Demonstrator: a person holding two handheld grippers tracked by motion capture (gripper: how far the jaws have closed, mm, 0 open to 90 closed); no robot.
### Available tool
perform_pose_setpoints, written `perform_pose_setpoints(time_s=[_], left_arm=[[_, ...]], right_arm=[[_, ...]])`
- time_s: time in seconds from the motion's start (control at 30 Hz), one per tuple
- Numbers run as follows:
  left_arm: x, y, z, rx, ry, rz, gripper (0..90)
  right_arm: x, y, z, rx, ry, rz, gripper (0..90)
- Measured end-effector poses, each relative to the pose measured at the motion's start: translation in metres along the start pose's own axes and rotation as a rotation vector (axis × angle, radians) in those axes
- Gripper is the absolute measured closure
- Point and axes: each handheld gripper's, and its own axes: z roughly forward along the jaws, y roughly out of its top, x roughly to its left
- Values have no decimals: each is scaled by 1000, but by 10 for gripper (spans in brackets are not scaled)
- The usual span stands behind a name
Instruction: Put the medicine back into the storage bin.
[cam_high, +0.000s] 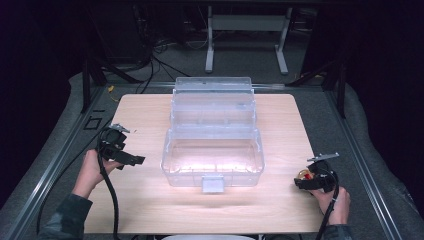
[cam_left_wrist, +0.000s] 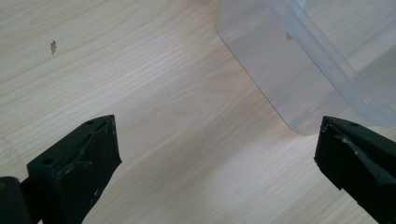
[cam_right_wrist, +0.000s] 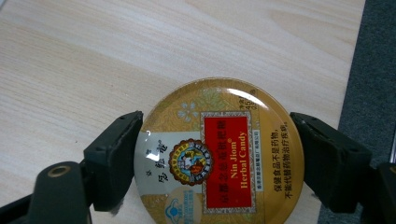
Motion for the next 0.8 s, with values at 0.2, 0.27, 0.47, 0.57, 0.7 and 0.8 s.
perform_pose_setpoints(time_s=[0.2,0.27,0.47,0.57,0.7,0.8], left_arm=[[4,-3,2,3,3,-3,2],[6,-3,3,6,6,-4,2],[8,-4,4,11,2,-12,2],[9,-5,4,15,3,-6,2],[10,-6,5,15,5,-6,2],[10,-6,5,16,4,4,2]], right_arm=[[3,5,-12,-2,-14,-13,201],[4,7,-16,-5,-4,-20,201],[10,19,-30,-14,4,-53,202],[13,25,-37,-14,9,-71,201],[16,33,-44,-10,11,-91,202],[19,38,-48,-11,9,-104,201]])
